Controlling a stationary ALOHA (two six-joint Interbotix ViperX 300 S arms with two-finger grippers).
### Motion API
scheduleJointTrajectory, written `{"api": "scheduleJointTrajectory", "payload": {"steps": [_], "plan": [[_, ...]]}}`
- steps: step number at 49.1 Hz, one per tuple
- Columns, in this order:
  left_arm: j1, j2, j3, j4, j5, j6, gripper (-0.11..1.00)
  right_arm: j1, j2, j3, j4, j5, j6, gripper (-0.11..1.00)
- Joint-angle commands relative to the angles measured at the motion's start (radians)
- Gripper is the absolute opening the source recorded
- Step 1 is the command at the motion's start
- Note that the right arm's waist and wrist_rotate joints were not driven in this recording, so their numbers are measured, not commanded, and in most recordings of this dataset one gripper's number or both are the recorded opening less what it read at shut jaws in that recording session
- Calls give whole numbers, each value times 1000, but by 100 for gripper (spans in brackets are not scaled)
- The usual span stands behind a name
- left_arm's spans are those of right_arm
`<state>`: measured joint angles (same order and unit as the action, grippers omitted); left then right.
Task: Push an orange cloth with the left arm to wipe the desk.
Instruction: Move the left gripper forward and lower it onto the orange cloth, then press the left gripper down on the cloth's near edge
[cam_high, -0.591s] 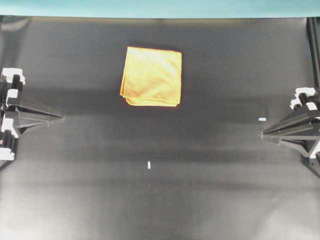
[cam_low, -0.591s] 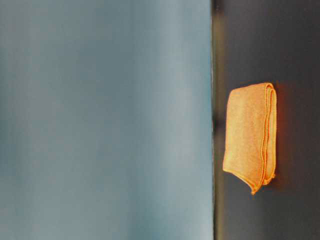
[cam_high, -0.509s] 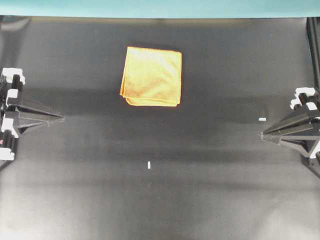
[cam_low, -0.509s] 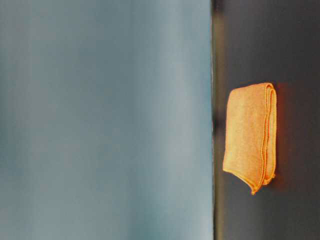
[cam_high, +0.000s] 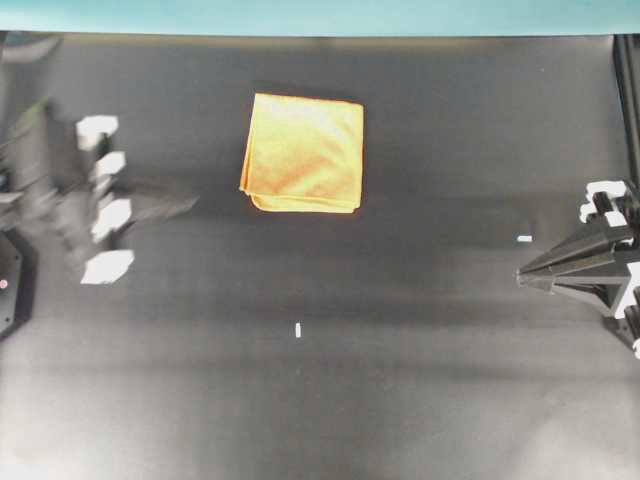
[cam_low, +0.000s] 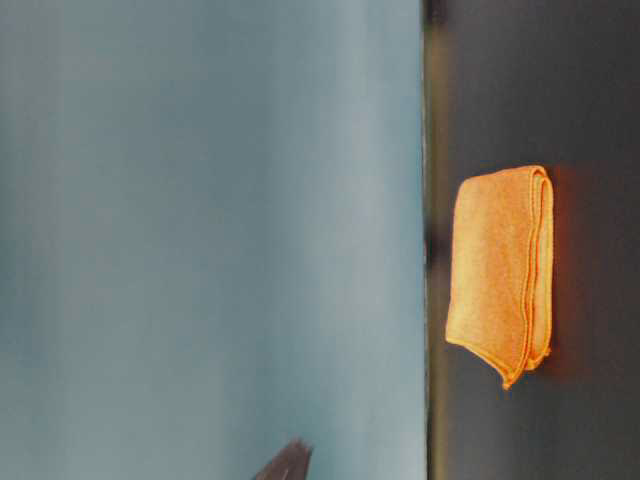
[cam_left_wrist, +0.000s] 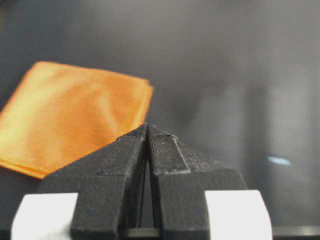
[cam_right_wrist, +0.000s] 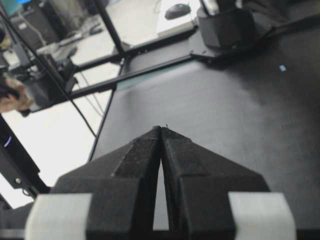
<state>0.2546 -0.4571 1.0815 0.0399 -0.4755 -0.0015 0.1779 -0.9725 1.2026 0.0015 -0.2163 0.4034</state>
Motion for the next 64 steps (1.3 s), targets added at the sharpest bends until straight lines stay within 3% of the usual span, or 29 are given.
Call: {"api": "scheduleJointTrajectory", "payload": {"steps": [1, 6, 16, 21, 42, 64], "plan": [[49, 110, -67, 3, -54, -5, 1, 0, 2, -2, 2, -6, 0, 1], [77, 218, -121, 5, -92, -14, 14, -2, -5, 2, 2, -6, 0, 1], [118, 391, -236, 3, -101, -52, 72, 0, -18, 6, 2, -5, 2, 1], [138, 477, -293, 5, -103, -67, 89, 0, -23, 11, 0, -6, 0, 1], [195, 782, -494, 3, -103, -84, 87, 0, -26, 26, 2, -6, 2, 1], [198, 824, -485, 5, -67, -123, 87, 0, -48, 31, 2, -6, 0, 1]]}}
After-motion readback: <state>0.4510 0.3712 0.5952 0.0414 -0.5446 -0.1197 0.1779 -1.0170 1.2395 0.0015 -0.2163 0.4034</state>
